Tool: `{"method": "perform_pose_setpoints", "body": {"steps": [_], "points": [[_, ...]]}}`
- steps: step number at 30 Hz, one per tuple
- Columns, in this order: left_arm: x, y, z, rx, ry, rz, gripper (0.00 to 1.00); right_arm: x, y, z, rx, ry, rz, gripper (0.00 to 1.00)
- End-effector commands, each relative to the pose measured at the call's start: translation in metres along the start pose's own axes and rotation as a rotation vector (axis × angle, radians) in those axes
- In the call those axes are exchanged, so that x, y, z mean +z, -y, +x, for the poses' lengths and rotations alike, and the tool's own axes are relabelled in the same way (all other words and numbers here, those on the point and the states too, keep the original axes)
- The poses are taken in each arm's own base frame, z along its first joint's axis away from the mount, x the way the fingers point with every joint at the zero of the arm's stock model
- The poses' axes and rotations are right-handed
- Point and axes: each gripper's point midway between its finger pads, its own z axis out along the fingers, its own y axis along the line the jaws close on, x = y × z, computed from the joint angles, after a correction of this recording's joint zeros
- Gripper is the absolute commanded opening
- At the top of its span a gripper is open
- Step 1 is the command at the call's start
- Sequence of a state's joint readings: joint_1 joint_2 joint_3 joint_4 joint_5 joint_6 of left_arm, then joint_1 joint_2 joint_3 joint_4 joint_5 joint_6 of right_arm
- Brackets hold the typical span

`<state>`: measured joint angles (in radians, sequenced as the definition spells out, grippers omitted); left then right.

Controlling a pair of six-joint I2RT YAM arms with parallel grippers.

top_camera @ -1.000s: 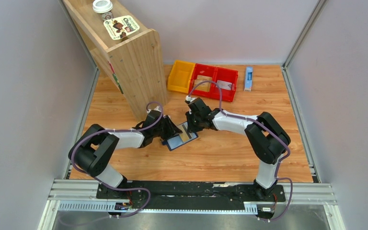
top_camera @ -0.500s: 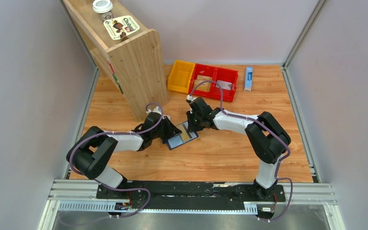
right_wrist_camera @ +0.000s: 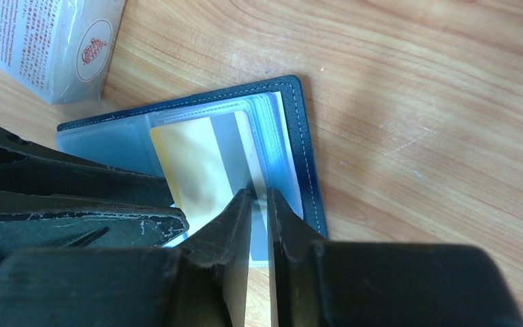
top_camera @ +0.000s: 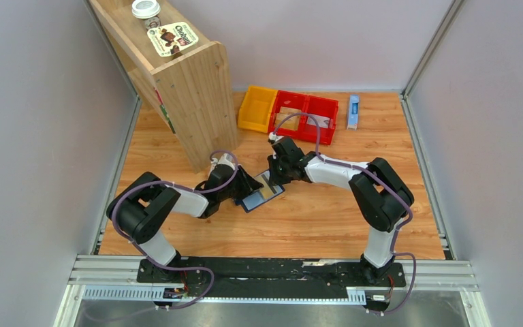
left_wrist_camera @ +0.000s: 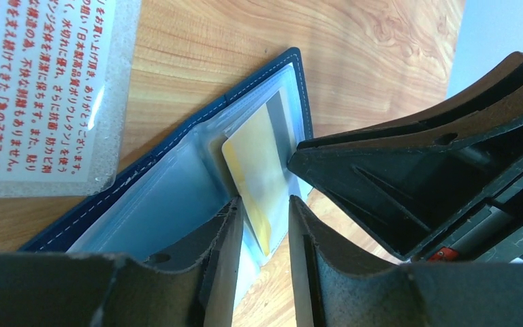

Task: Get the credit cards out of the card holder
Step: Remove the credit card from the card holder.

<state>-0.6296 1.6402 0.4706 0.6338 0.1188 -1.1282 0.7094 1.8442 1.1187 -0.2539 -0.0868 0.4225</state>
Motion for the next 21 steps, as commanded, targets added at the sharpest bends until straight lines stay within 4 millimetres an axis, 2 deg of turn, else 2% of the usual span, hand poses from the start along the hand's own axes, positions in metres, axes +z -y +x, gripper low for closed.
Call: {"method": "perform_pose_setpoints", "body": {"steps": [1, 4, 8, 11, 21], "points": [[0.000, -0.015, 0.015, -0.035, -0.025, -0.062, 0.41, 0.016, 0.008, 0.054, 0.021, -0.159, 0.008, 0.16], [0.001, -0.017, 0.015, -0.026, -0.026, -0.072, 0.38, 0.016, 0.008, 0.055, 0.024, -0.161, 0.004, 0.16], [0.001, -0.013, 0.013, -0.018, -0.015, -0.047, 0.15, 0.018, 0.009, 0.056, 0.032, -0.163, 0.004, 0.16], [-0.001, -0.011, 0.012, -0.018, 0.003, -0.023, 0.01, 0.018, 0.013, 0.055, 0.051, -0.164, 0.011, 0.16], [-0.020, -0.029, 0.012, -0.021, 0.013, -0.088, 0.00, 0.020, 0.038, 0.057, 0.140, -0.179, 0.053, 0.14]]}}
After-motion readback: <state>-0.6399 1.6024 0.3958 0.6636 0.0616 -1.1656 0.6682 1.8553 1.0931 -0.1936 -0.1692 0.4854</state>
